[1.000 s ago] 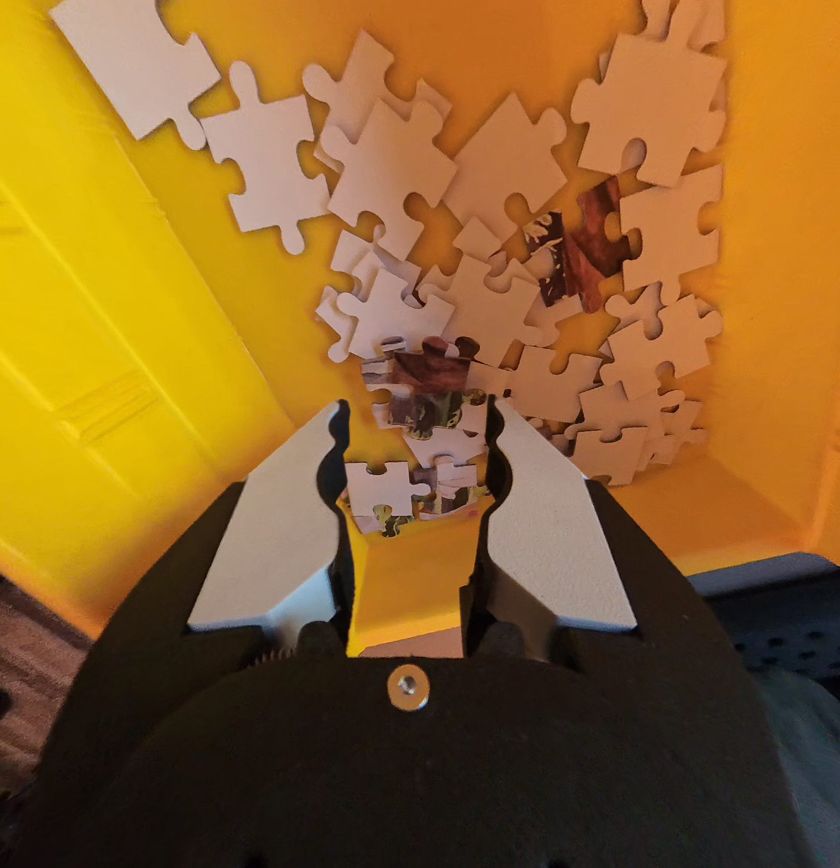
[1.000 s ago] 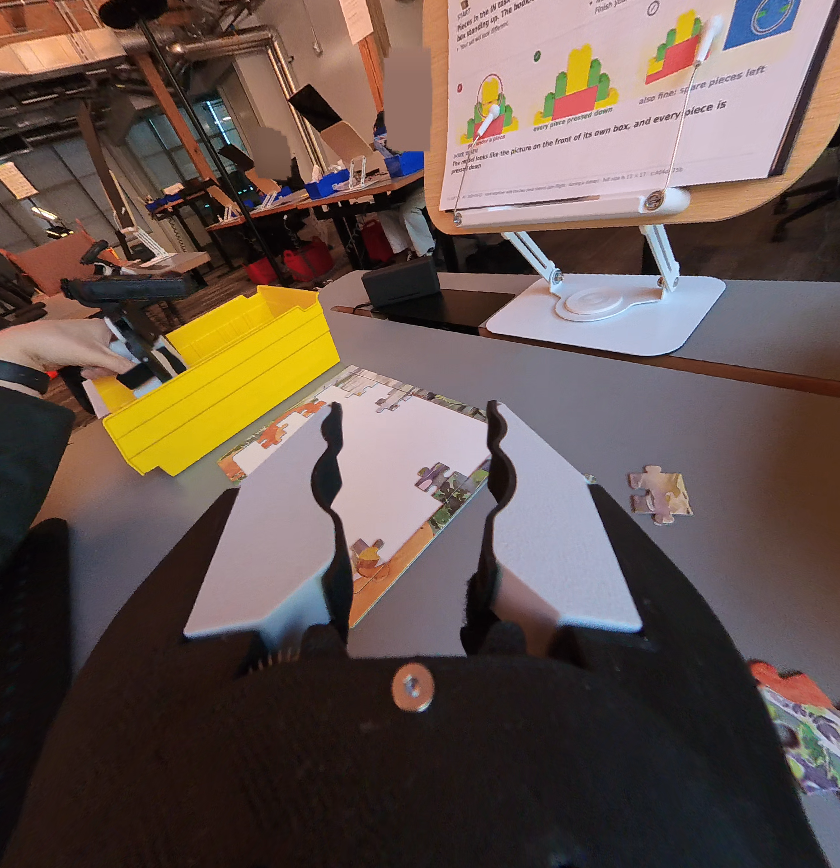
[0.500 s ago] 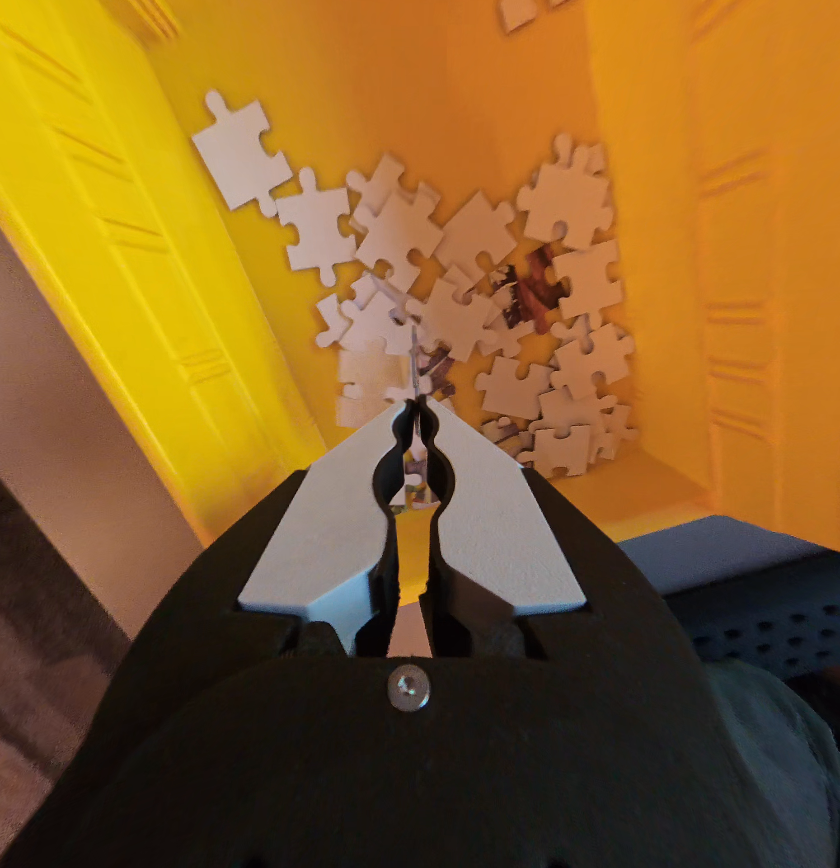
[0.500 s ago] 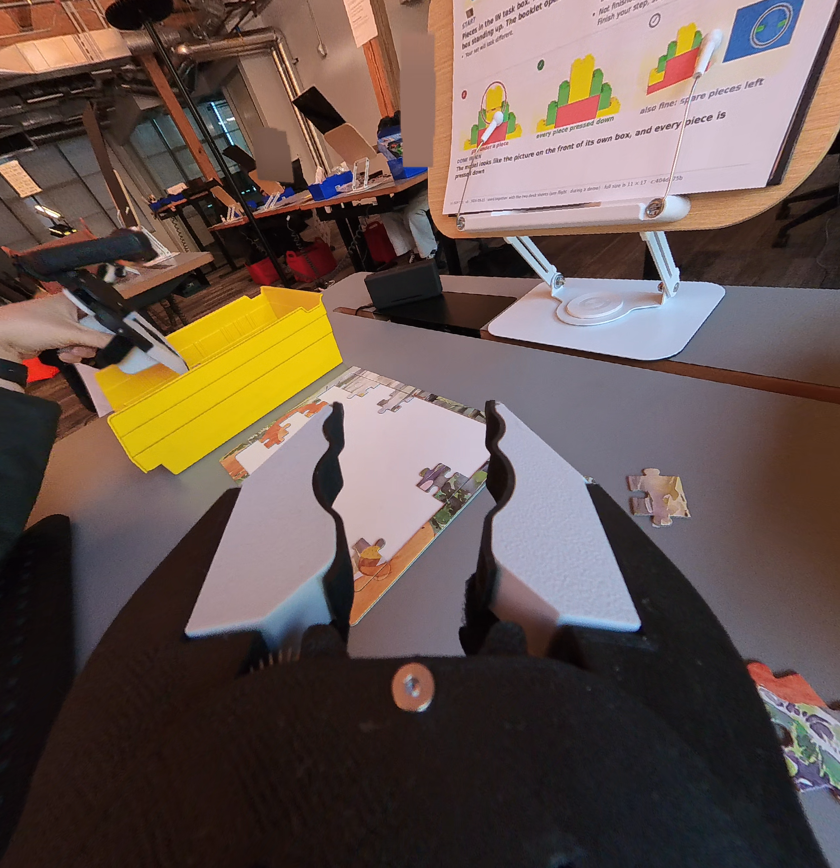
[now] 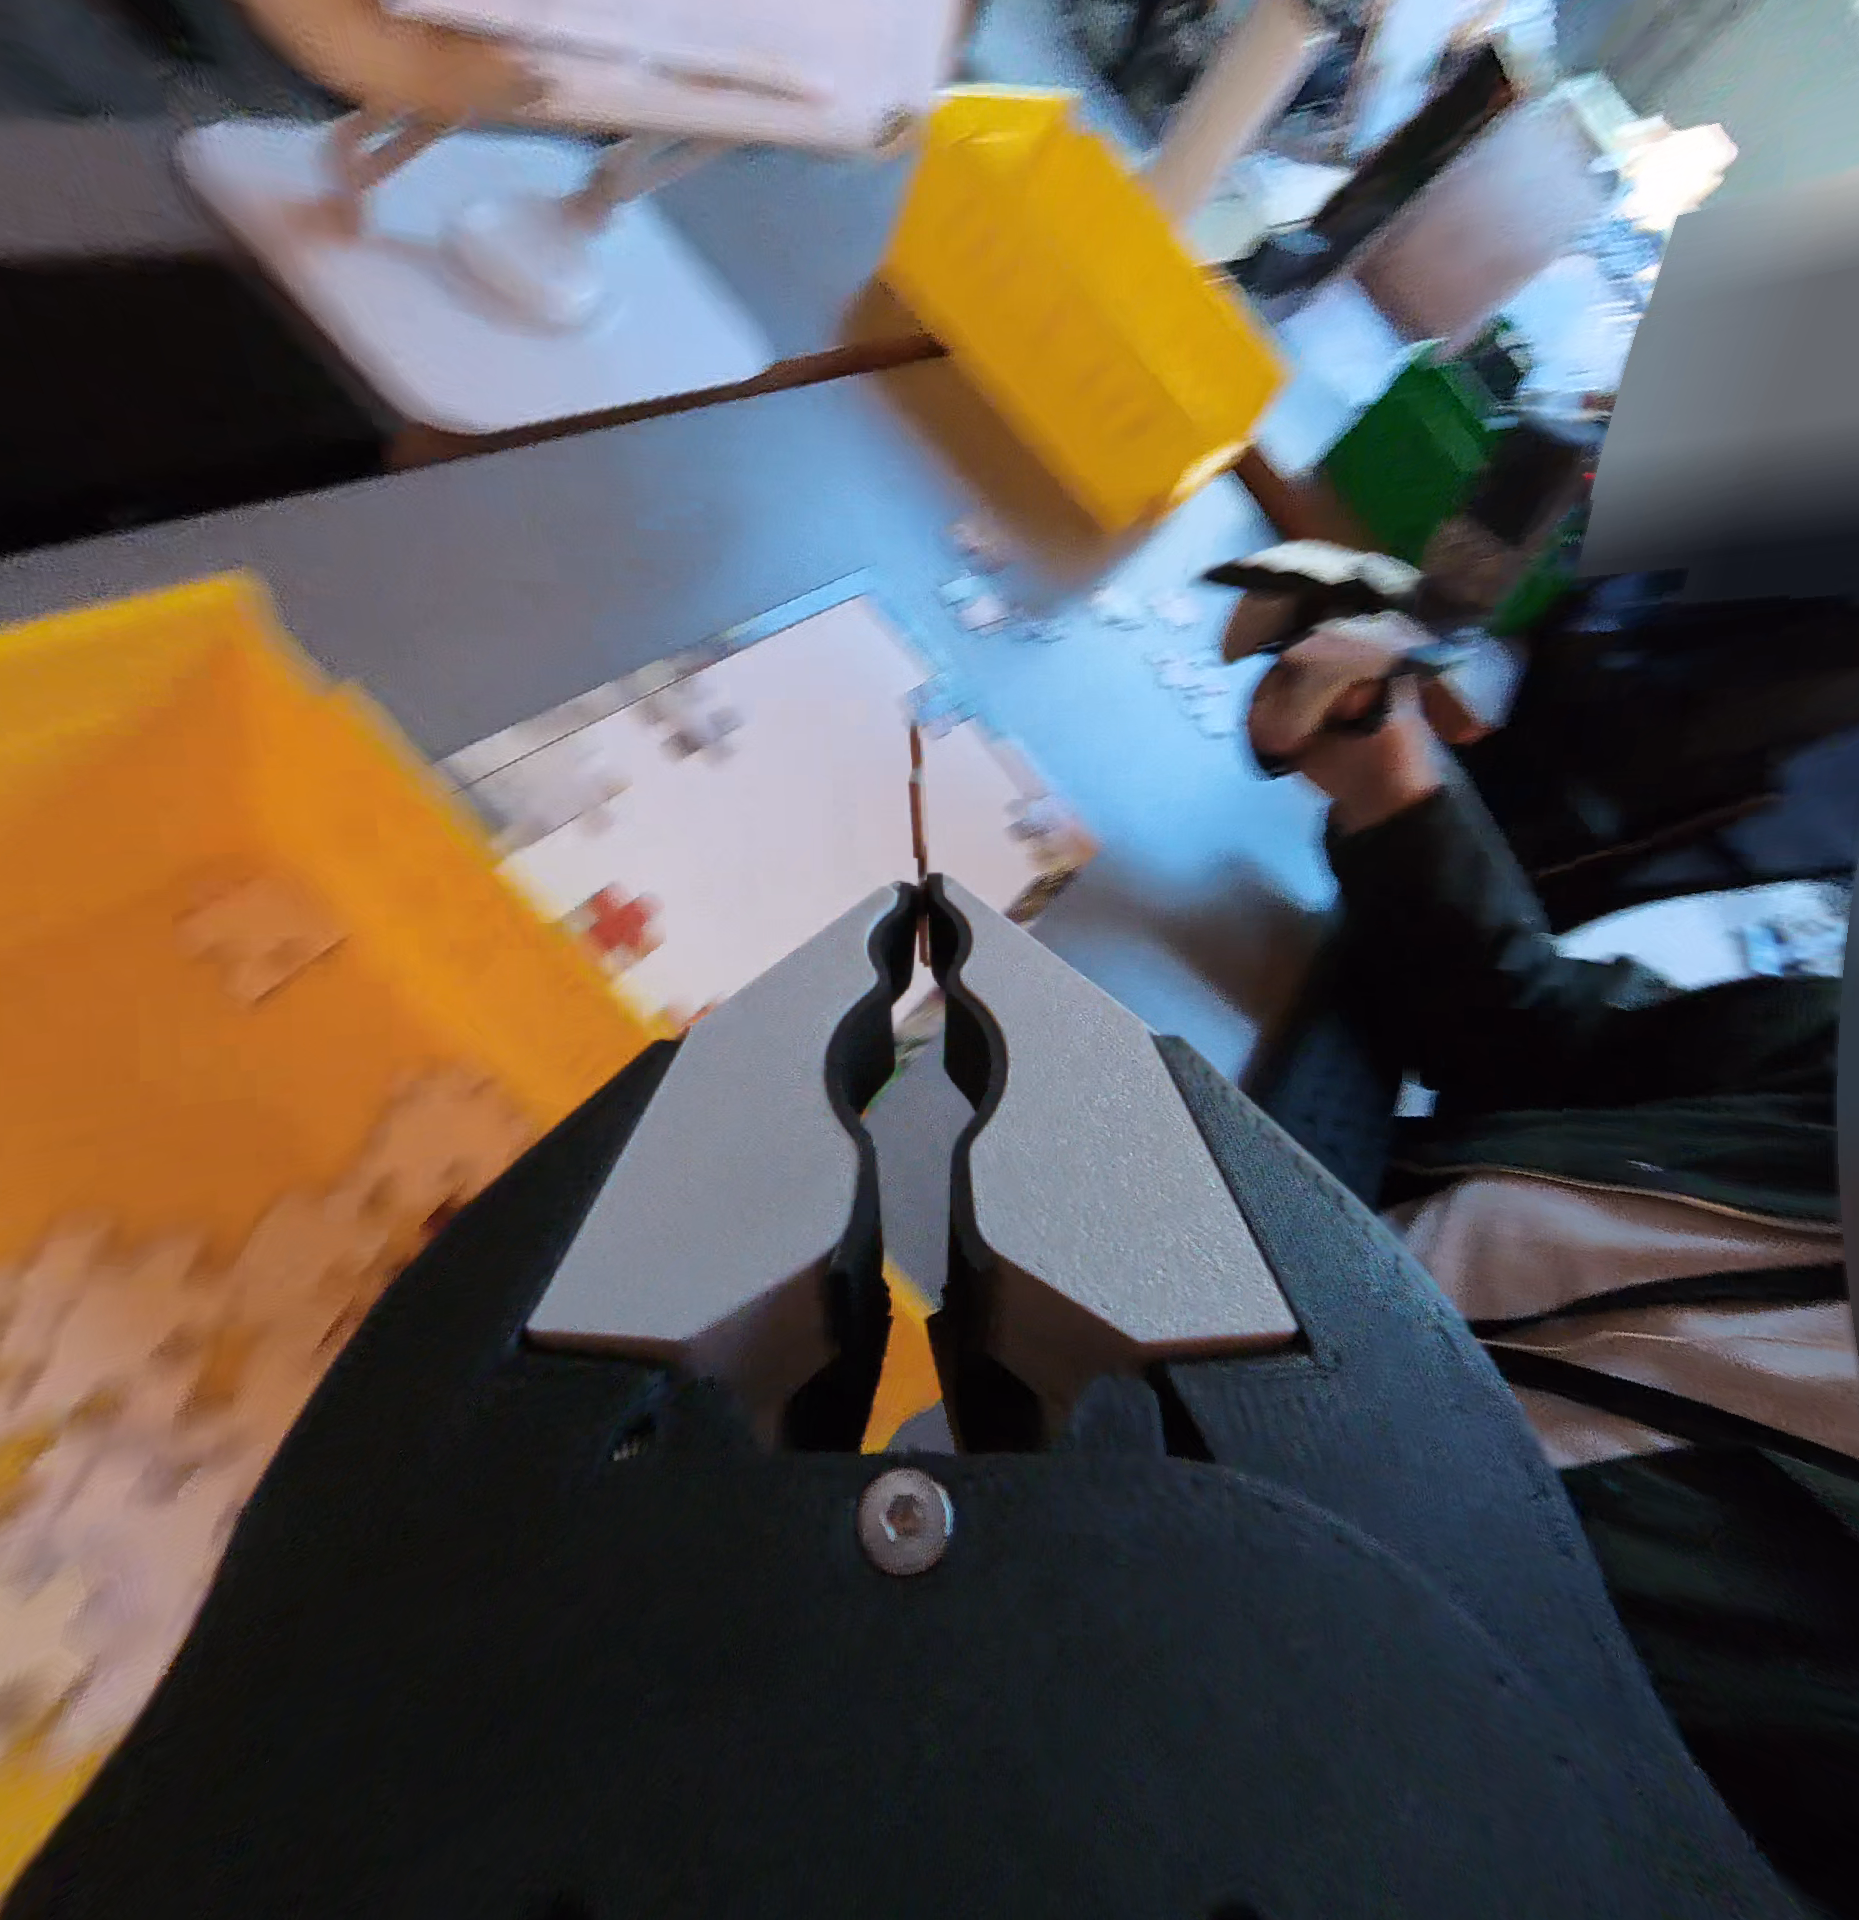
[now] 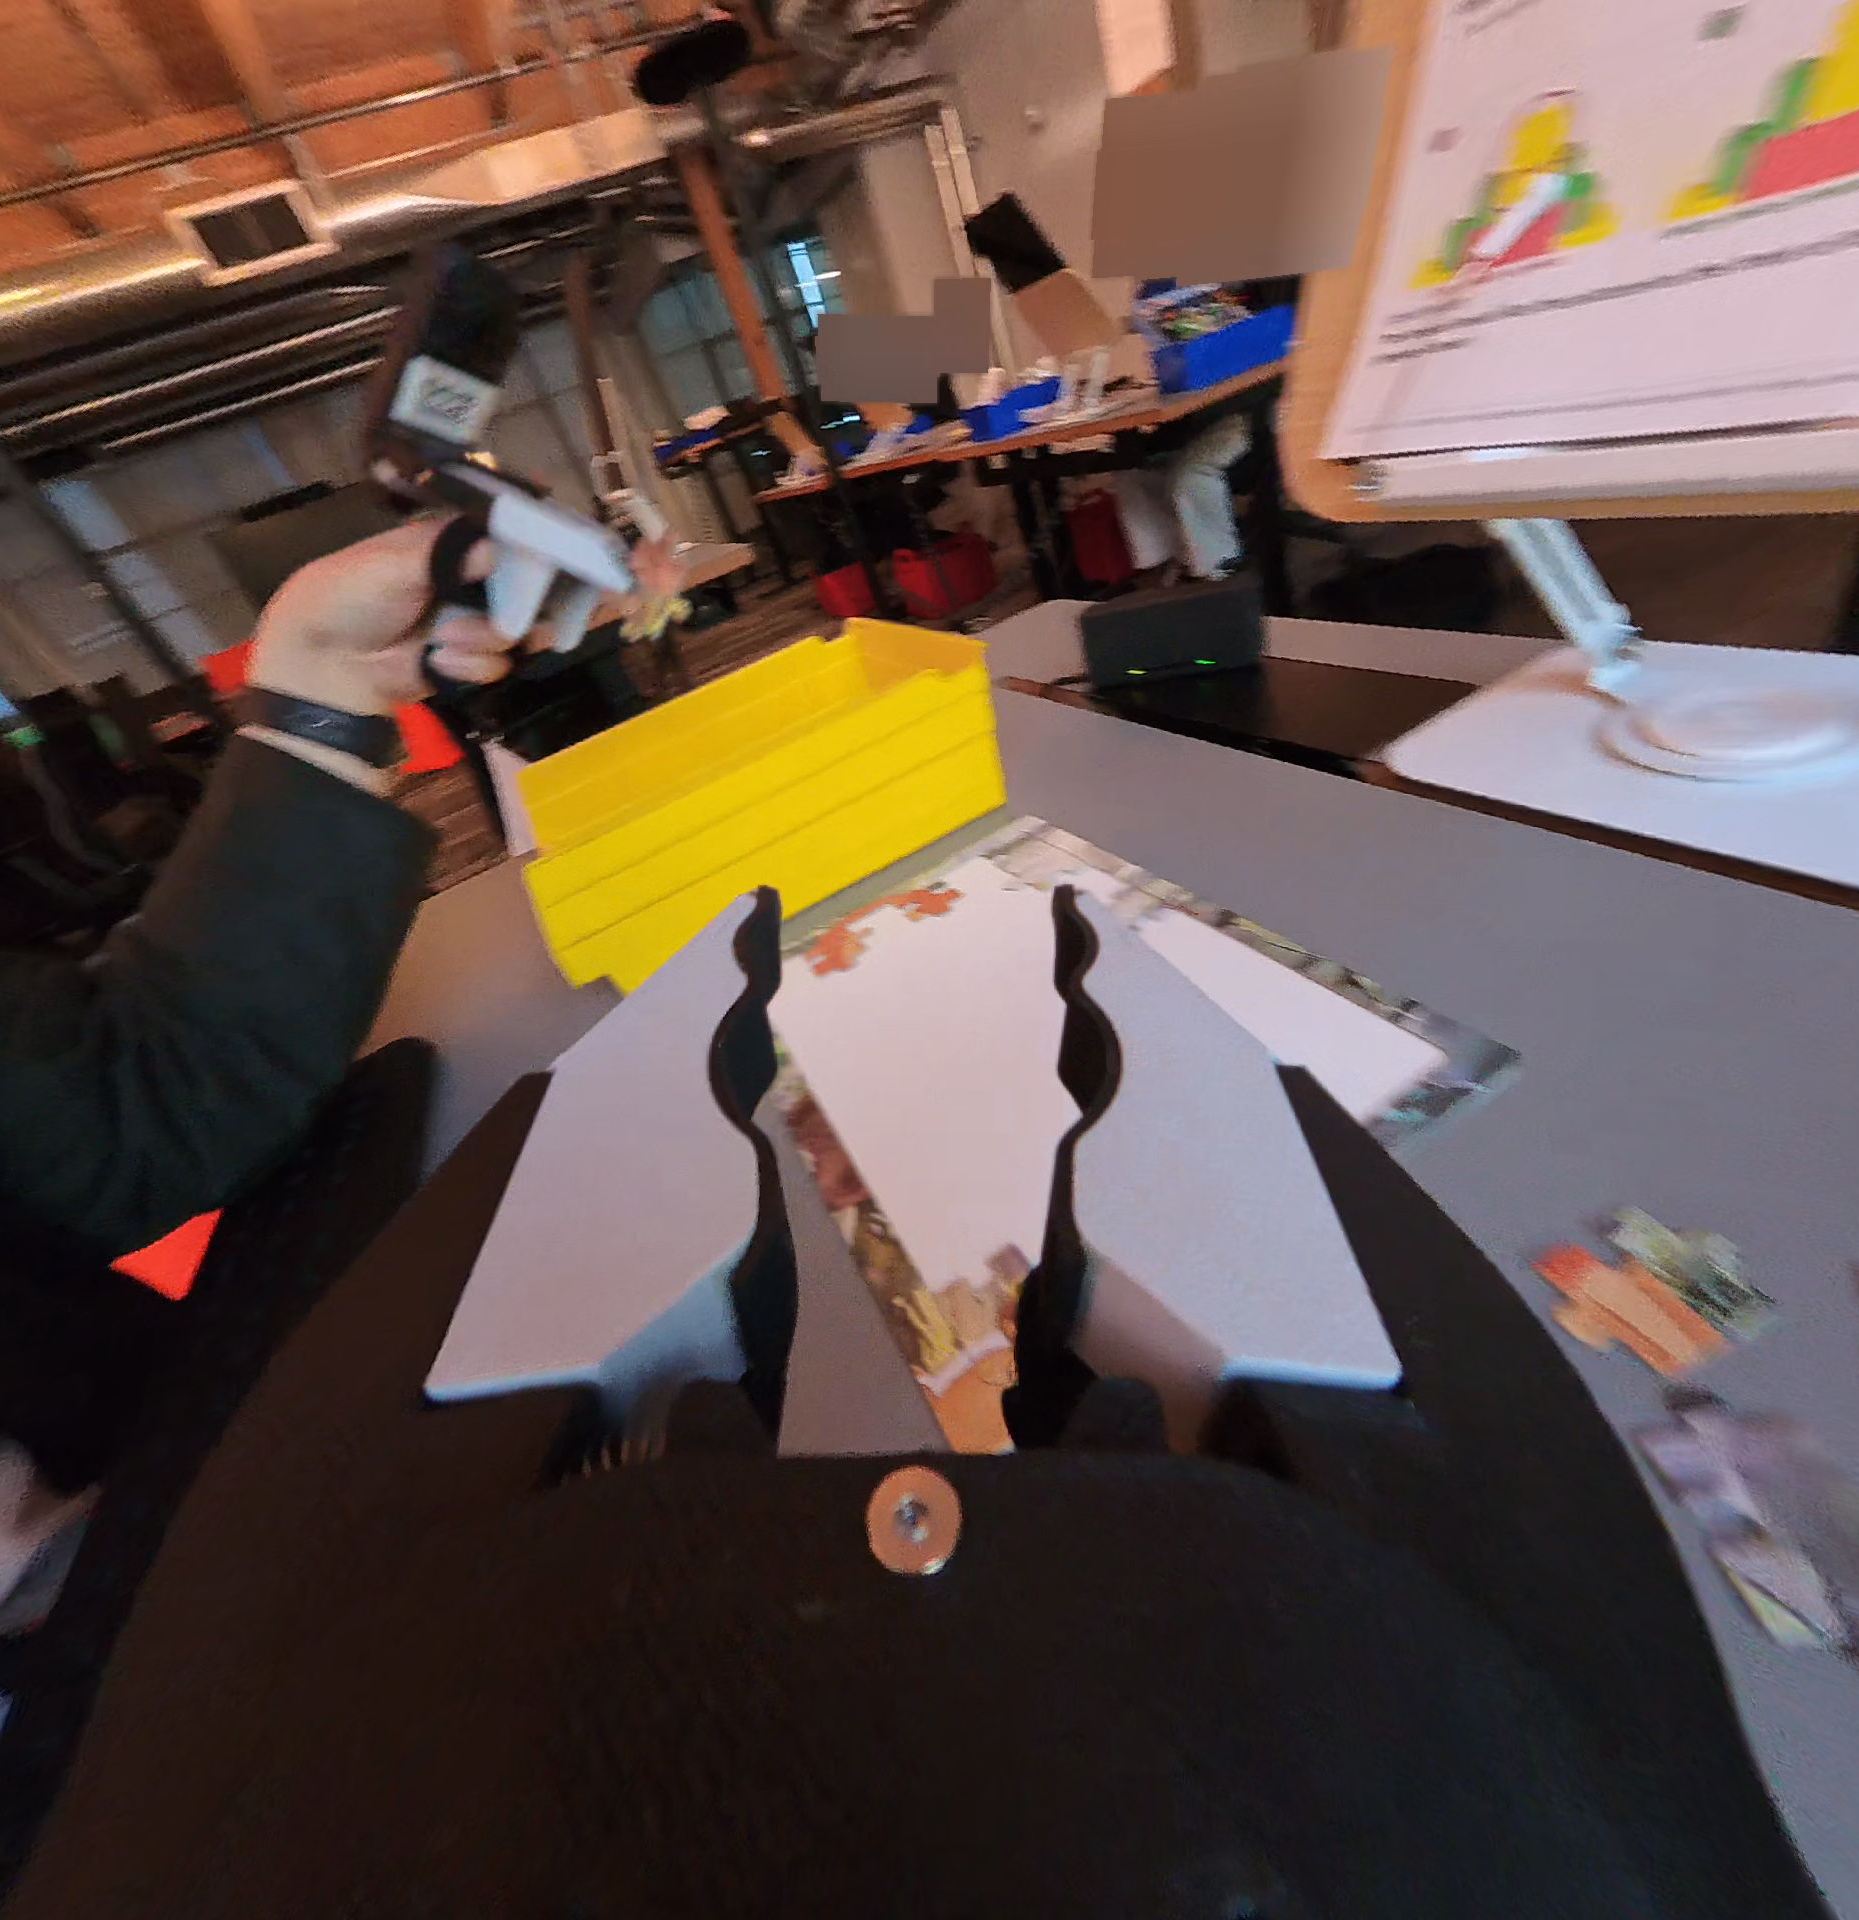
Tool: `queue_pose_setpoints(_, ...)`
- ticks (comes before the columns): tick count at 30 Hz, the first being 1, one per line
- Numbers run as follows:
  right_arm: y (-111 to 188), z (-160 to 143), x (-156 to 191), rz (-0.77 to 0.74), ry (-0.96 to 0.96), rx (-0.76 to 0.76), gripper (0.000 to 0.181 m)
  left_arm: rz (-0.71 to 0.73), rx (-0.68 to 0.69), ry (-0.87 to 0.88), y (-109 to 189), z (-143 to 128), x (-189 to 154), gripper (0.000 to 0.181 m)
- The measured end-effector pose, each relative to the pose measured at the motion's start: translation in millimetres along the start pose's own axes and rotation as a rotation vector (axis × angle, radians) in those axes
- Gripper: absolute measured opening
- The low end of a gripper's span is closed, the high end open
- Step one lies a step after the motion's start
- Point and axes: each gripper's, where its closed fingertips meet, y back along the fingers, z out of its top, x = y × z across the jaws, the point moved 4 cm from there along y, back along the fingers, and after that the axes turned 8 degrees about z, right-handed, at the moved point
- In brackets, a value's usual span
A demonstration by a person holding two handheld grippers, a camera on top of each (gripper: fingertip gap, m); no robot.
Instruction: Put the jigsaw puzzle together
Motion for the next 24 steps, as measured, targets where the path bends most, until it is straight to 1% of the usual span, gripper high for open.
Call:
queue_pose_setpoints(2, -12, -2, 17, 0.091, 0.017, 0.011, 0.046, -0.156, -0.03, -0.015, -20, 13, -30, 0.0)
queue_pose_setpoints(4, -20, 1, 34, 0.178, -0.006, -0.023, 0.042, -0.297, -0.103, 0.023, -40, 30, -57, 0.0)
queue_pose_setpoints(6, -25, 11, 48, 0.249, -0.054, -0.119, 0.039, -0.417, -0.175, 0.073, -63, 43, -84, 0.0)
queue_pose_setpoints(7, -26, 17, 53, 0.272, -0.078, -0.177, 0.039, -0.444, -0.205, 0.088, -77, 46, -94, 0.0)
queue_pose_setpoints(10, -26, 30, 61, 0.309, -0.137, -0.324, 0.038, -0.453, -0.245, 0.087, -119, 41, -123, 0.0)
queue_pose_setpoints(13, -25, 27, 49, 0.218, -0.208, -0.362, 0.035, -0.487, -0.28, 0.082, -144, 33, -144, 0.0)
queue_pose_setpoints(15, -24, 22, 41, 0.191, -0.262, -0.372, 0.028, -0.487, -0.272, 0.073, -154, 27, -151, 0.0)
queue_pose_setpoints(17, -21, 23, 40, 0.248, -0.324, -0.426, 0.016, -0.497, -0.26, 0.065, -161, 22, -156, 0.0)
queue_pose_setpoints(19, -17, 24, 38, 0.284, -0.383, -0.468, 0.009, -0.498, -0.245, 0.051, -167, 18, -160, 0.0)
queue_pose_setpoints(20, -15, 23, 35, 0.28, -0.393, -0.476, 0.001, -0.499, -0.239, 0.039, -170, 16, -162, 0.0)
queue_pose_setpoints(22, -10, 25, 32, 0.269, -0.381, -0.476, 0.0, -0.493, -0.22, 0.022, -175, 11, -165, 0.0)
queue_pose_setpoints(24, -6, 29, 33, 0.281, -0.356, -0.42, 0.0, -0.513, -0.212, 0.012, -177, 9, -169, 0.0)
